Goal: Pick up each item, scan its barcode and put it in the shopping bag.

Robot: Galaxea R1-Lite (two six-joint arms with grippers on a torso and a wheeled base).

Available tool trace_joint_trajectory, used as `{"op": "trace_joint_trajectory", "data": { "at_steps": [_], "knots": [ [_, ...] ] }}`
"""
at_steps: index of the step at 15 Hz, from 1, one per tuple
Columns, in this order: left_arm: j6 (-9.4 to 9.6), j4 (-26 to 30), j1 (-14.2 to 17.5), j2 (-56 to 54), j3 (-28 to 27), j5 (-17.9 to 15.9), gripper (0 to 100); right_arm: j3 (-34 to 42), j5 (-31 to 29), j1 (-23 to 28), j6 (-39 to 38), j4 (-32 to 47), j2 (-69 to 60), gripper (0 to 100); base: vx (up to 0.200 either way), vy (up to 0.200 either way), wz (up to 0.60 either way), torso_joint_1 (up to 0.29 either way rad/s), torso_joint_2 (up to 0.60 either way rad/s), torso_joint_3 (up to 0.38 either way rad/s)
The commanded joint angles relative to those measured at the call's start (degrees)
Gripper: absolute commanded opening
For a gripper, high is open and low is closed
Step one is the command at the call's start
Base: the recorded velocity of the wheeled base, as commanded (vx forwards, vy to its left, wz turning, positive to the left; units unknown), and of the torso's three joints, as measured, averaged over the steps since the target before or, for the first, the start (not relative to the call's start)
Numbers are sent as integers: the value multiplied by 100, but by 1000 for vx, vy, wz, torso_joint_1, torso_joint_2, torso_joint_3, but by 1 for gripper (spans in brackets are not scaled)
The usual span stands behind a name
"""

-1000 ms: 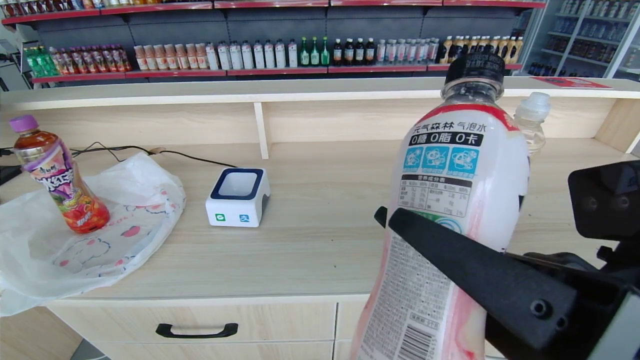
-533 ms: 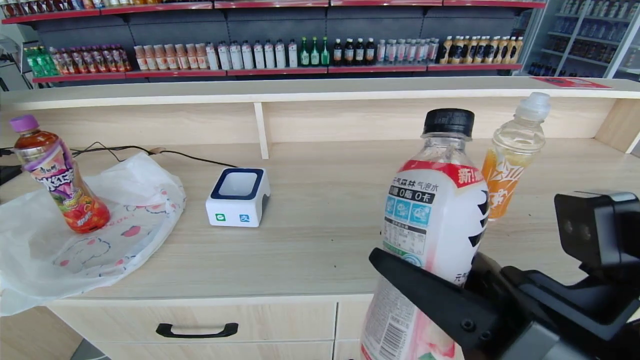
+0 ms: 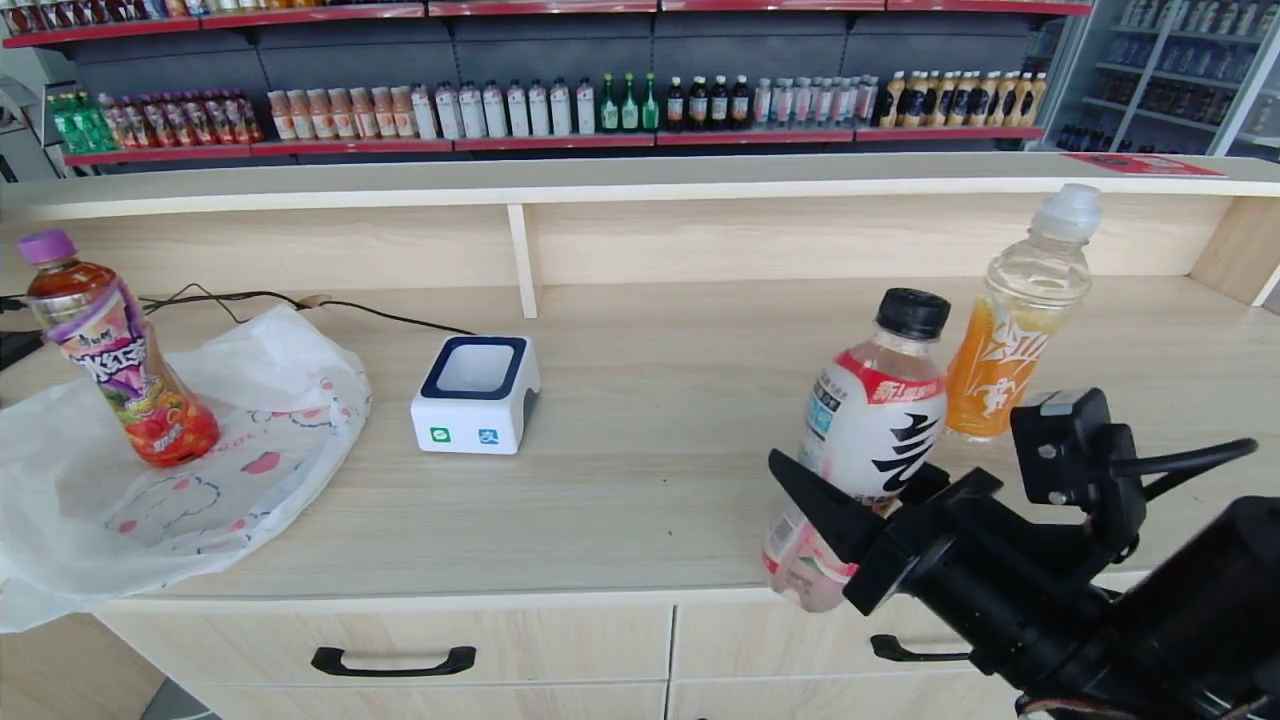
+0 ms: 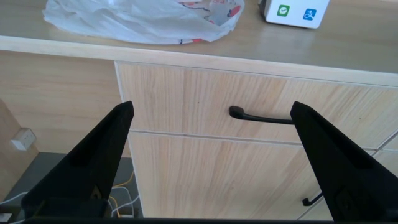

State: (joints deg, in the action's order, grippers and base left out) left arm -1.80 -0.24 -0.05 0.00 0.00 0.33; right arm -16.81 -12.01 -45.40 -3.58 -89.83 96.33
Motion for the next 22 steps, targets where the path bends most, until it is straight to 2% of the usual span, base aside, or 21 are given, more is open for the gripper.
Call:
{"op": "trace_joint_trajectory", "data": {
  "at_steps": [1,2,6,15,22],
  "knots": [
    [-4,-2,5,9,0,2,100,-499,-214,778,385,-17,26,0,0,0,0,0,0,0],
    [-4,-2,-4,9,0,2,100,-797,-302,1226,719,-17,17,0,0,0,0,0,0,0],
    [5,-2,-4,0,0,2,100,-1017,-329,1235,859,-17,9,0,0,0,0,0,0,0],
    [22,16,-4,0,0,-7,100,-1351,-337,1226,587,-17,-132,0,0,0,0,0,0,0],
    [13,16,-4,0,0,2,100,-1720,-337,1182,446,-17,263,0,0,0,0,0,0,0]
  ]
}}
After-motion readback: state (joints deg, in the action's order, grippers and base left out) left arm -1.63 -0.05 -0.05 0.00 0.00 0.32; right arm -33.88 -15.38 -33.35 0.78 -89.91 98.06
